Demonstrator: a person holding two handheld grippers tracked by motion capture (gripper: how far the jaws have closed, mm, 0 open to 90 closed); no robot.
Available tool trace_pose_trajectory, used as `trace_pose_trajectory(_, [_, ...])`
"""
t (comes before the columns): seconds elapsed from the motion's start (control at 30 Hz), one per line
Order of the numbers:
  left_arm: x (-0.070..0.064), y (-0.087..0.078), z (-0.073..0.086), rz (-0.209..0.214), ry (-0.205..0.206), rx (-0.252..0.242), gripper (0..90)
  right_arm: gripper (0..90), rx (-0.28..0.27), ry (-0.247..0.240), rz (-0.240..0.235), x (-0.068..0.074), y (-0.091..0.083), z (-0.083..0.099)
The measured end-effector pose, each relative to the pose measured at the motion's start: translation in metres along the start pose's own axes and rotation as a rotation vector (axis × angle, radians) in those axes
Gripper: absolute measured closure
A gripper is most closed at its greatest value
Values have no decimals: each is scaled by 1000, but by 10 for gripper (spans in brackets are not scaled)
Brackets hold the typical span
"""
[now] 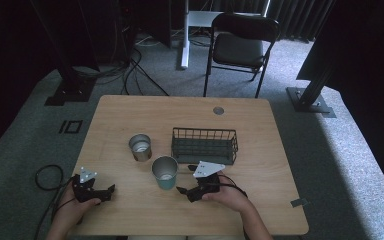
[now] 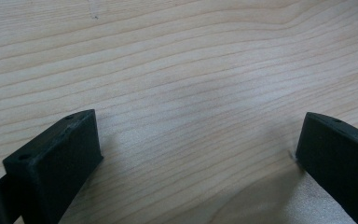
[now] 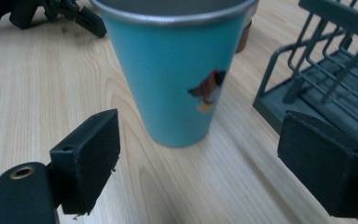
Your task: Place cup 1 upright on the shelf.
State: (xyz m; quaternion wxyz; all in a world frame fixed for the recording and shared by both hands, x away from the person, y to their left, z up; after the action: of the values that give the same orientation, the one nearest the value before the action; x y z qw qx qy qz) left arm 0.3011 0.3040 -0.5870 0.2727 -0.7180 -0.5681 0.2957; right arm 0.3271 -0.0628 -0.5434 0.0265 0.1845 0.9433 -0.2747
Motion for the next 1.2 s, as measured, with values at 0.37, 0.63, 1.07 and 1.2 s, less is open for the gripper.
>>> trace_pose_trajectory(0.37, [0, 0, 0, 0, 0, 0, 4, 128, -43, -1, 1, 2, 11, -9])
trace_pose_trajectory(0.63, [0, 0, 0, 0, 0, 0, 4, 128, -69, -17, -9, 4, 19, -18])
trace_pose_trajectory(1.07, [0, 0, 0, 0, 0, 0, 4, 126, -110, -26, -5, 4, 31, -28])
trace_pose_trajectory(1.2, [0, 0, 0, 0, 0, 0, 4, 125, -129, -25, -2, 4, 35, -31])
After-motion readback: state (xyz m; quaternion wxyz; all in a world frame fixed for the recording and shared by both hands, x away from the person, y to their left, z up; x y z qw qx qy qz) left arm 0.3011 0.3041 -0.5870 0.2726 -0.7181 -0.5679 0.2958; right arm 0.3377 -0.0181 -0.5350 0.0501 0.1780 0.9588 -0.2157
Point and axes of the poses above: each handheld gripper's, and its own axes: y roughly forward along the jaws, z roughly out of its underside, x roughly to its left, the point moved 4 cm from there along y, roughly forward along the jaws, and after that the axes turned 10 degrees about -y, right-handed, at the moved point
